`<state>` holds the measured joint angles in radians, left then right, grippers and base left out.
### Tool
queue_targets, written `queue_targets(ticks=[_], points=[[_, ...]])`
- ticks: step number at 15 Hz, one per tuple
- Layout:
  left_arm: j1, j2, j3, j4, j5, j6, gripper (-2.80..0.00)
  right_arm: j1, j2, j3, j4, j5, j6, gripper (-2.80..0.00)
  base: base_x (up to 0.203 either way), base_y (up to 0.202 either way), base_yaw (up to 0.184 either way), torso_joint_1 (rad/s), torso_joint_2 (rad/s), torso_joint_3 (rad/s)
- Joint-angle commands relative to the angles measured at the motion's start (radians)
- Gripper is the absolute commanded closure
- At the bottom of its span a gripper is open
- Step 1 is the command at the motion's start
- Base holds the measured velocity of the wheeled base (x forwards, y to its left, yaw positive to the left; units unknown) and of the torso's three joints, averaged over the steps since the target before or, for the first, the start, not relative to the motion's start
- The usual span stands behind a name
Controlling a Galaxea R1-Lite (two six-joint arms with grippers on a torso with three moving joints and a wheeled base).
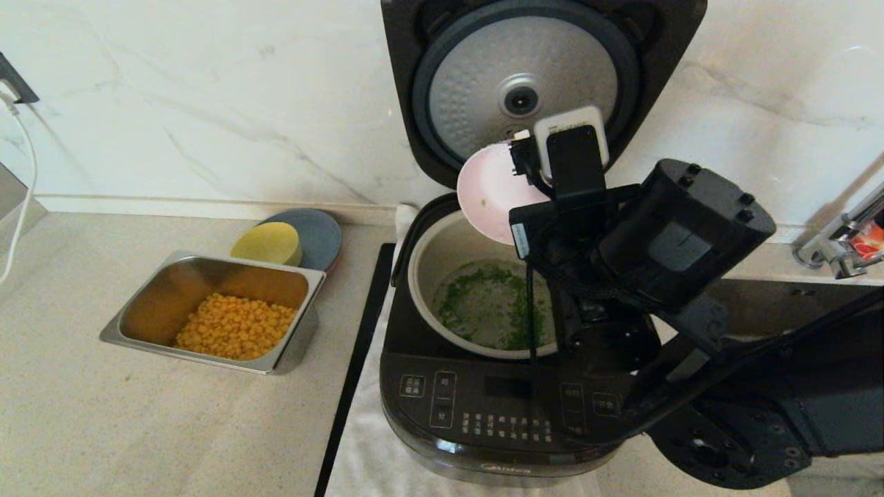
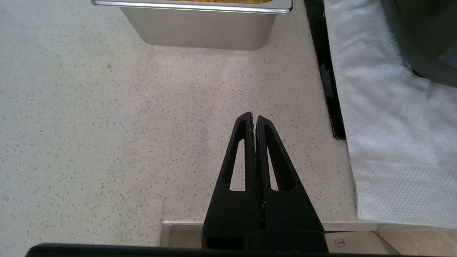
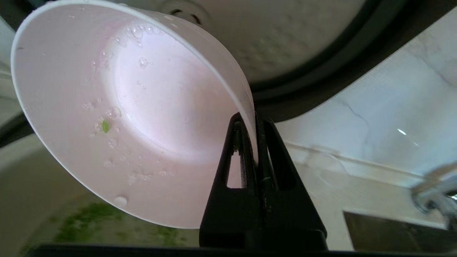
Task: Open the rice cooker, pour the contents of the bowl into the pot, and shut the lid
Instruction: Pour the water from the bowl into the rice cooker
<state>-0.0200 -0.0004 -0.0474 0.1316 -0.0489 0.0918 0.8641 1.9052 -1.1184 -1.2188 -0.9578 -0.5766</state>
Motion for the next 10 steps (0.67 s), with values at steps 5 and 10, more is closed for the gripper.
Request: queue_targets(ticks=[5, 10], points=[[0.0, -0.001, 0.0, 0.0, 0.0, 0.002, 0.0, 0.007, -0.202, 0.016, 0.253, -0.008, 0.006, 0.0, 0.0, 0.0, 0.0, 0.0, 0.0, 0.0], [0.0, -0.001, 0.0, 0.002, 0.0, 0.0, 0.0, -0.012, -0.399, 0.036, 0.756, 0.036, 0.161, 0.0, 0.0, 0.0, 0.0, 0.0, 0.0, 0.0]])
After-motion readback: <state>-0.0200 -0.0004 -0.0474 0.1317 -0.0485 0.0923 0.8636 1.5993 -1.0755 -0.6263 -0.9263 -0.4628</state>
